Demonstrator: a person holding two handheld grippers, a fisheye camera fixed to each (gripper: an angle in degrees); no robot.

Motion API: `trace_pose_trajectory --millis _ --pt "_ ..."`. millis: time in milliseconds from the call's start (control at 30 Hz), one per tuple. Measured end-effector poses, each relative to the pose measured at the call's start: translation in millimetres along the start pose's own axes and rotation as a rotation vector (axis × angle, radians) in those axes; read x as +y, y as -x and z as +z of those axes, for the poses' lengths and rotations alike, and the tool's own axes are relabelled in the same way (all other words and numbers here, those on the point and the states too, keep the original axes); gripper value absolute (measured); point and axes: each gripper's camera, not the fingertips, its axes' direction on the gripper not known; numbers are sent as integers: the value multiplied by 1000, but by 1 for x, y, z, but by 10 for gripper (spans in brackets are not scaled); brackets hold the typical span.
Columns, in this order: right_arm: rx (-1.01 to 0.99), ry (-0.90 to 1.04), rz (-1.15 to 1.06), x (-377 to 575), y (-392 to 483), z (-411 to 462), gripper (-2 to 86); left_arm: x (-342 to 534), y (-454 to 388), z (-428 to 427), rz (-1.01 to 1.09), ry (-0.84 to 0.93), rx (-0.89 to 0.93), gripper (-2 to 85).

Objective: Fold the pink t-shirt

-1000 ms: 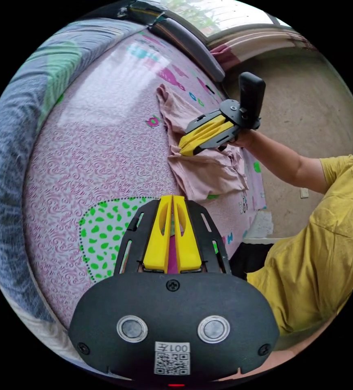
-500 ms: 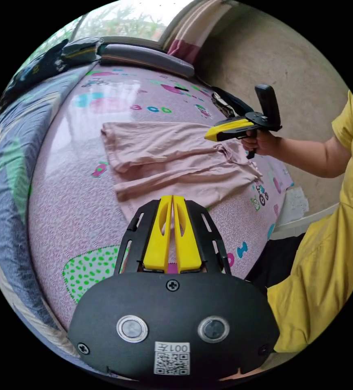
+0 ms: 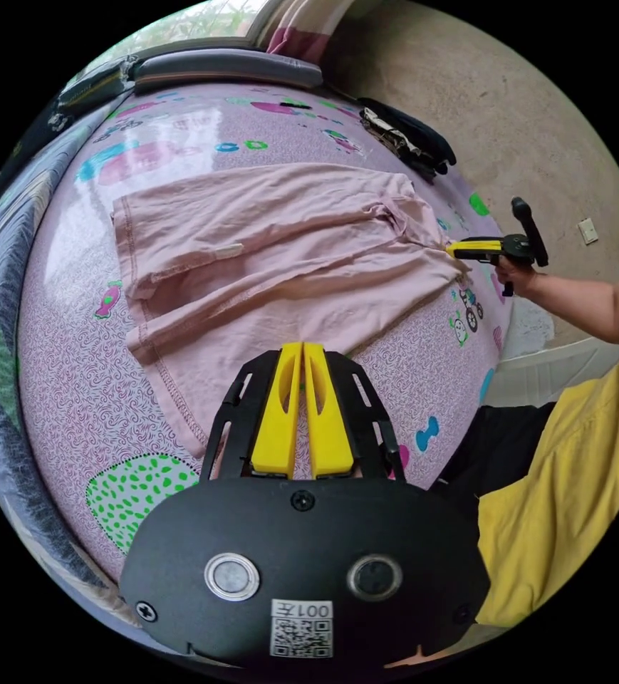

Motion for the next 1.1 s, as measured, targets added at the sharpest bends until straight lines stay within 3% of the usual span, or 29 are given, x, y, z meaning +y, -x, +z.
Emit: trace_pose_trajectory --millis 133,267,400,600,800,1100 --pt "-71 -1 77 4 -14 -11 -1 -2 7 4 -103 8 39 -15" --pt "-167 -202 29 -3 -26 -46 0 -2 -3 -1 -110 -30 -19 -15" --pt "-289 -218 -55 -24 -34 -48 0 11 5 -4 -314 -89 48 -15" --pt "-413 -190 -261 -76 -22 -51 0 51 21 -10 -552 -215 191 -15" --pt "-588 -277 -409 -143 -9 -72 2 85 32 -12 -676 -300 160 -12" --pt "-738 -125 -942 -310 77 -95 53 139 52 6 -906 -478 337 41"
